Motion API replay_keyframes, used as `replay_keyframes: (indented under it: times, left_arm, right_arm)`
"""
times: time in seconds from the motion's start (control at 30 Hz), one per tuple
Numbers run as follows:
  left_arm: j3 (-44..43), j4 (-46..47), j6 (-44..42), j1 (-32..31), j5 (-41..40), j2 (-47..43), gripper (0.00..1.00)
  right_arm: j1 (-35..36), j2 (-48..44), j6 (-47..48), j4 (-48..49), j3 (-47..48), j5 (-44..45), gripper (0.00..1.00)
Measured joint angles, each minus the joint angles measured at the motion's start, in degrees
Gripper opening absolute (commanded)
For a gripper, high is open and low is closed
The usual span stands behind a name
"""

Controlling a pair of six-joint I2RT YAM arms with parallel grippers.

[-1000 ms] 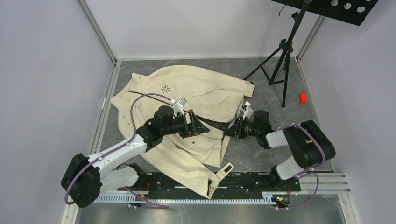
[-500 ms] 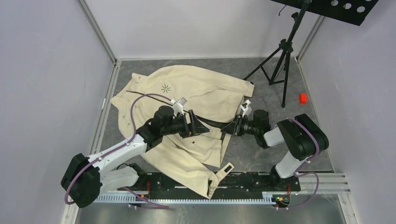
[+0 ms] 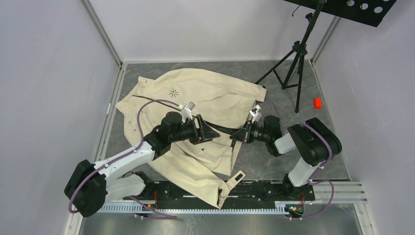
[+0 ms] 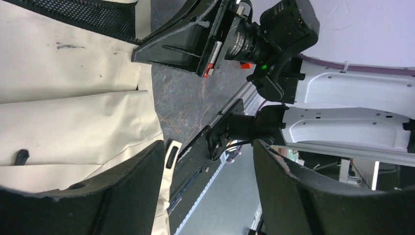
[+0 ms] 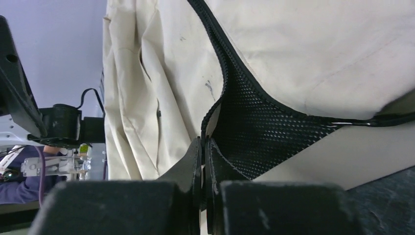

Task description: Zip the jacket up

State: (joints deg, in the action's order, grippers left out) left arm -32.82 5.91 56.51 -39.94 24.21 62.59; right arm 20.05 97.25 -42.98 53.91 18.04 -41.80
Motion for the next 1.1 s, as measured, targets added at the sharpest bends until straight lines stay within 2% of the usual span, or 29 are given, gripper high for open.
replay_keyframes:
  times: [0.07, 0.2, 0.33, 0.43, 0.57, 0.77, 0.93, 1.1]
  left_arm:
    - [1.5, 3.8, 2.7, 0.0, -0.1, 0.5, 0.58]
    - [6.6, 13.3, 10.2, -0.1, -0.9, 3.2, 0.50]
    - [9.9, 22.4, 18.4, -1.1, -3.7, 8.9, 0.51]
    - [11.7, 32.7, 24.9, -2.0, -6.1, 14.1, 0.56]
    - [11.8, 43.5, 32.0, -3.8, -8.3, 22.3, 0.53]
    - [11.8, 51.8, 39.0, -8.6, -12.2, 29.4, 0.53]
    - [11.8, 57.1, 42.5, -9.6, -15.3, 32.5, 0.53]
    - [12.5, 60.7, 44.4, -9.7, -17.5, 34.8, 0.47]
  right_arm:
    - [0.1, -0.1, -0.7, 1.1, -0.1, -0.4, 0.00]
    - [0.1, -2.5, -3.8, 5.7, -2.0, -0.9, 0.00]
    - [0.1, -3.7, -11.0, 16.3, -5.7, -1.5, 0.00]
    - [0.2, -3.7, -17.7, 24.2, -8.6, -1.5, 0.00]
    - [0.6, -3.2, -23.3, 28.7, -9.7, -1.1, 0.00]
    - [1.1, -1.0, -29.2, 30.3, -10.8, -0.1, 0.00]
    - [1.7, 0.6, -31.9, 30.5, -11.2, 0.6, 0.00]
    - [2.0, 1.7, -34.1, 30.7, -11.4, 1.5, 0.00]
